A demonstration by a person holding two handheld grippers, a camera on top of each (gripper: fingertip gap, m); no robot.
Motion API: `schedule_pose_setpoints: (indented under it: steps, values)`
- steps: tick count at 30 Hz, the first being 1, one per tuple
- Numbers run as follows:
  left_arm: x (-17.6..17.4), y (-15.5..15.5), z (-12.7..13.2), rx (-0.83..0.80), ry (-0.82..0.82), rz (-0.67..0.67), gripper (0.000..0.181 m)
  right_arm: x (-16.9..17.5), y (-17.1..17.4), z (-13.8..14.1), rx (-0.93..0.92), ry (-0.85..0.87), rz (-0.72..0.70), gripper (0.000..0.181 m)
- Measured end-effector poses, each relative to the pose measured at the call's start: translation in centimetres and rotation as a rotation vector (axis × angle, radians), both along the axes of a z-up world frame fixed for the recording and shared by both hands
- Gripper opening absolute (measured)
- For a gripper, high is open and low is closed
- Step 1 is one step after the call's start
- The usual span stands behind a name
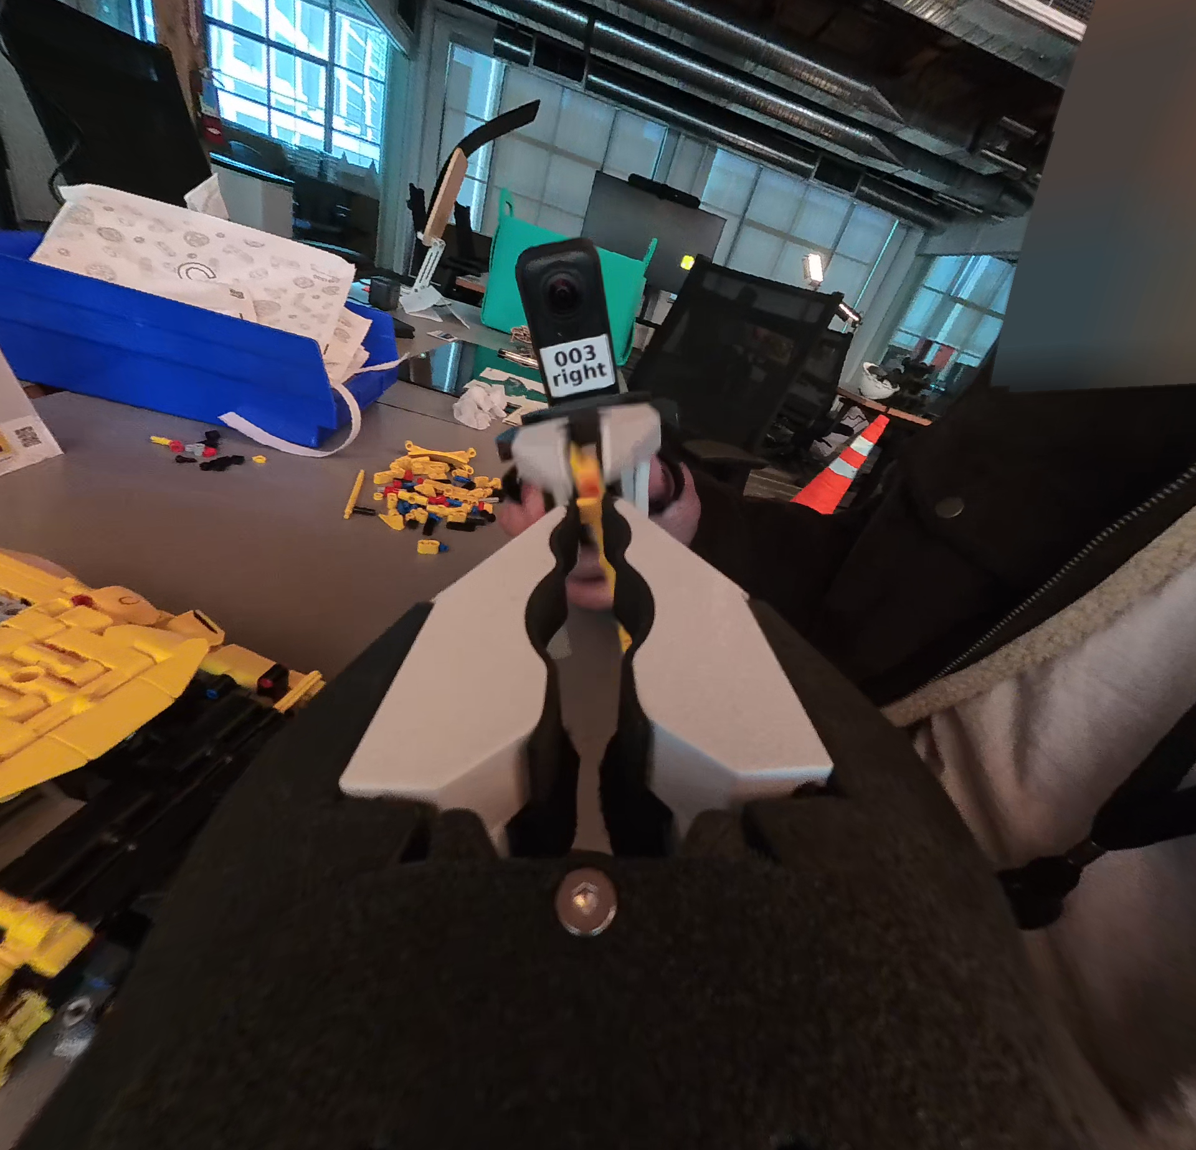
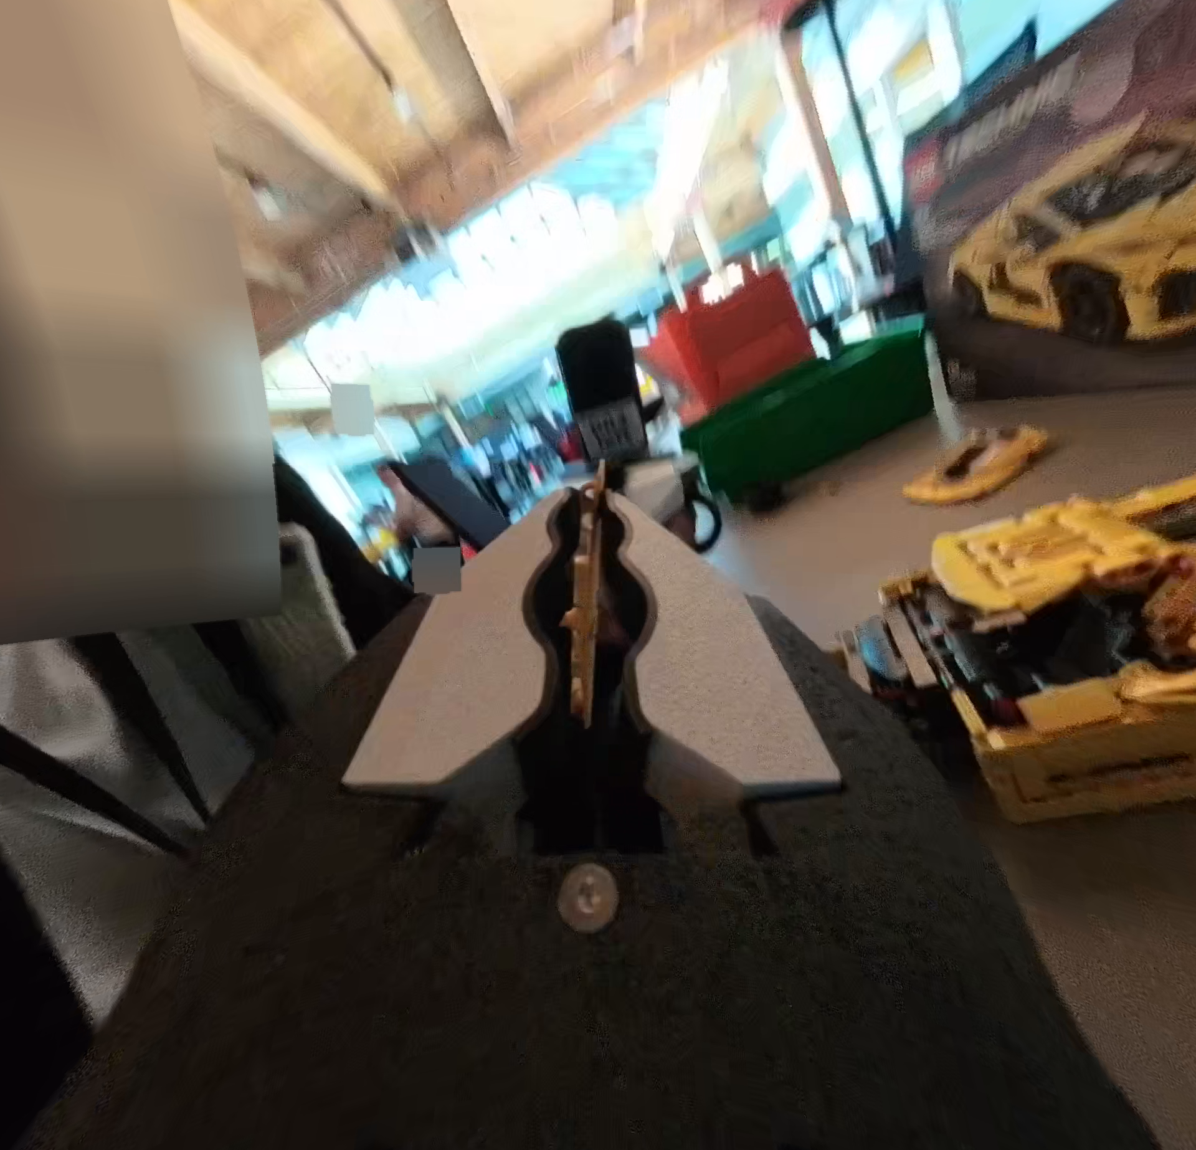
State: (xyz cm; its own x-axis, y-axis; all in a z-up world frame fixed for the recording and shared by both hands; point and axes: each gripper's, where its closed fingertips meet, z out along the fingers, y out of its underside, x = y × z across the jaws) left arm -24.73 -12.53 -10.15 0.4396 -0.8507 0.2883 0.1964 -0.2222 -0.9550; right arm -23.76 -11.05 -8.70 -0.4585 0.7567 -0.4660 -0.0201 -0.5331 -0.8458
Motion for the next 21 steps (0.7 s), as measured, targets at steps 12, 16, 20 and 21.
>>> schedule_pose_setpoints:
  steps: [12, 16, 20, 21]
  values:
    - [3.5, -0.7, -8.8, -0.028, 0.561, -0.044, 0.006, 1.1, 3.7, -0.5, -0.107, -0.025, -0.097, 0.006]
    - [4.3, -1.4, -14.1, 0.040, 0.940, -0.056, 0.007, 0.1, 4.1, -2.1, -0.016, -0.116, -0.184, 0.006]
    - [3.8, -1.1, -15.0, -0.022, 0.953, -0.039, 0.007, -0.3, 4.4, -3.2, 0.028, -0.176, -0.226, 0.006]
    - [3.7, -0.9, -14.8, -0.048, 0.921, -0.030, 0.008, -0.5, 4.4, -3.4, 0.031, -0.190, -0.231, 0.006]
